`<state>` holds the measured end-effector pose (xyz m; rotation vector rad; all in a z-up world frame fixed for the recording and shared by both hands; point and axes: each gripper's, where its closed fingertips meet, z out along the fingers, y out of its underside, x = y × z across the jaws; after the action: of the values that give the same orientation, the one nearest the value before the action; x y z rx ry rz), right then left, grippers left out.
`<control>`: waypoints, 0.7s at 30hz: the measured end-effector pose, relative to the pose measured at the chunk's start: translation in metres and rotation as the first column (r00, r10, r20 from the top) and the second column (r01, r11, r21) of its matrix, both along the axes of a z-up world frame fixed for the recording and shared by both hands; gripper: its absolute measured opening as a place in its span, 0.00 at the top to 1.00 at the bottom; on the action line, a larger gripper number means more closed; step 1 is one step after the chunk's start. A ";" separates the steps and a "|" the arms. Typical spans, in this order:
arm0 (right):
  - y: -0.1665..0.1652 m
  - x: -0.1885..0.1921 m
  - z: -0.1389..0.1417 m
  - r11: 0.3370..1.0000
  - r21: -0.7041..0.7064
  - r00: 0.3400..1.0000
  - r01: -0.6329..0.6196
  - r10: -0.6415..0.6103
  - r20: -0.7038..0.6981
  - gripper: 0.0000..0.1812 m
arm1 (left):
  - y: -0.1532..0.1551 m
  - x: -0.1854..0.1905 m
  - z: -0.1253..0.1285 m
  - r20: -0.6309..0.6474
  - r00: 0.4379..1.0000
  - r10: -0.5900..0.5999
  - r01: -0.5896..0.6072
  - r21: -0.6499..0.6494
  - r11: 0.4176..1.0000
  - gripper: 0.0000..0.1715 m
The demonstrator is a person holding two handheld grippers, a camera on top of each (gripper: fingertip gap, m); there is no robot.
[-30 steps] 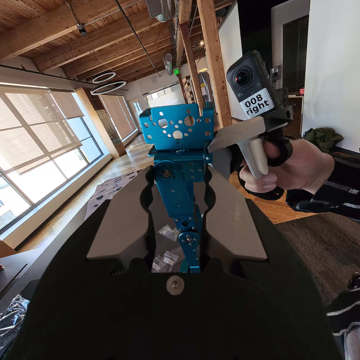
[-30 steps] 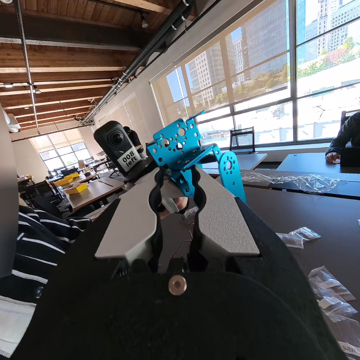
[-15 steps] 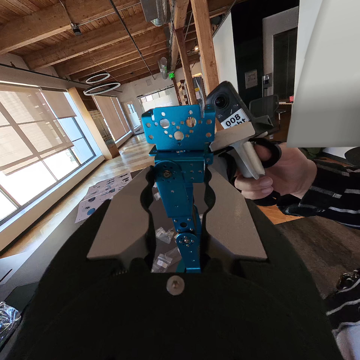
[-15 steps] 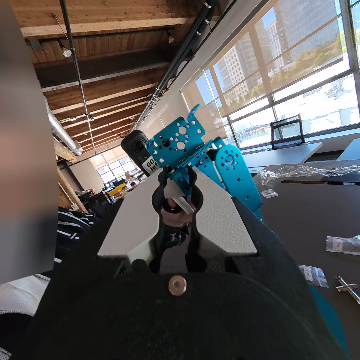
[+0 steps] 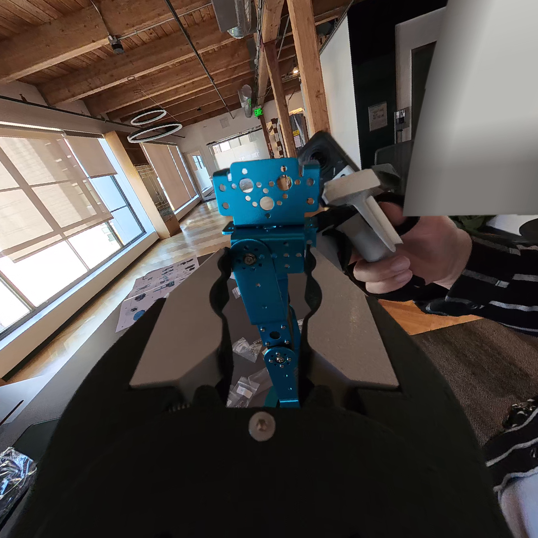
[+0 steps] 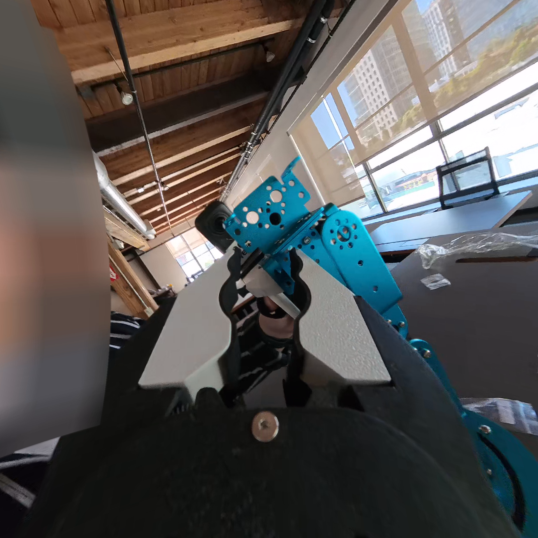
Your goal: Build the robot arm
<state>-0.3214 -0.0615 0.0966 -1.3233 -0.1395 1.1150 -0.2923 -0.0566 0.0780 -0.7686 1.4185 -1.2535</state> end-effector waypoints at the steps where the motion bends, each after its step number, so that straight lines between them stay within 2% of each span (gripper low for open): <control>1: 0.002 0.002 0.001 1.000 -0.024 1.000 -0.001 0.000 -0.031 0.80 | 0.000 0.000 0.000 0.000 1.000 -0.003 0.003 -0.006 1.000 0.72; 5: 0.004 -0.001 0.002 0.994 -0.098 0.994 -0.045 0.035 -0.103 0.83 | 0.002 -0.001 0.001 0.004 1.000 -0.004 0.004 -0.027 1.000 0.72; 10: 0.003 0.004 0.001 0.996 -0.081 0.994 -0.045 0.037 -0.107 0.82 | 0.002 0.000 0.001 0.004 1.000 0.012 -0.012 -0.015 1.000 0.72; 16: -0.003 0.012 0.008 0.999 -0.016 0.999 0.052 -0.052 0.006 0.73 | 0.001 0.000 0.001 0.009 1.000 0.015 -0.015 -0.002 1.000 0.72; 21: 0.003 0.010 -0.001 0.982 0.007 0.946 0.189 -0.184 0.266 0.73 | 0.003 0.000 0.001 0.012 1.000 0.028 -0.028 0.001 1.000 0.72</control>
<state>-0.3114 -0.0585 0.0953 -1.4669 -0.1968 0.7774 -0.2920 -0.0535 0.0788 -0.7764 1.3938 -1.2339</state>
